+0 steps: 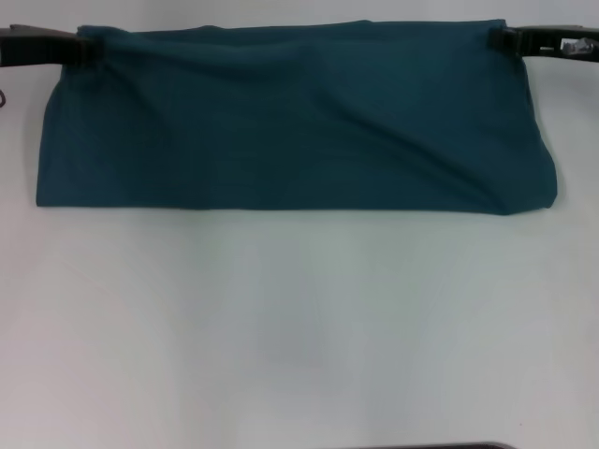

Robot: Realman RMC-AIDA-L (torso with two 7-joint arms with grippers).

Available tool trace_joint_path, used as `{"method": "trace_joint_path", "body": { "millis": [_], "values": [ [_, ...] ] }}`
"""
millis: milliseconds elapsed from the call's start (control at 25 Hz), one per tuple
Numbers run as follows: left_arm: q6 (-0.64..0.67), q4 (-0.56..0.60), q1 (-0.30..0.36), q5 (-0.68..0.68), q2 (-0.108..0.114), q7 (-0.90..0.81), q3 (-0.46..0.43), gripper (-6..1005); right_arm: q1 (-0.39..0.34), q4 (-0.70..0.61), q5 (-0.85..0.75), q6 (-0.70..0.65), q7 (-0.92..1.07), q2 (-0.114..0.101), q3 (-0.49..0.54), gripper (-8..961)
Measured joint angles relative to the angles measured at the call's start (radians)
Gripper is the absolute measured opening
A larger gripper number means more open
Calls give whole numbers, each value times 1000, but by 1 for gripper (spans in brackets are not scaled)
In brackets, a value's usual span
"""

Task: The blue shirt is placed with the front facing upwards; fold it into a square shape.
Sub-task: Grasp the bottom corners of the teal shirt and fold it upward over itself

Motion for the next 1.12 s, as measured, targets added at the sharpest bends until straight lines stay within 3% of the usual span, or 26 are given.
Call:
{"method": "trace_joint_path", "body": {
  "millis": [1120],
  "values": [
    [-111,9,-46,-3,-1,-10,15,41,34,9,70,-66,11,-10,-41,51]
  ]
}}
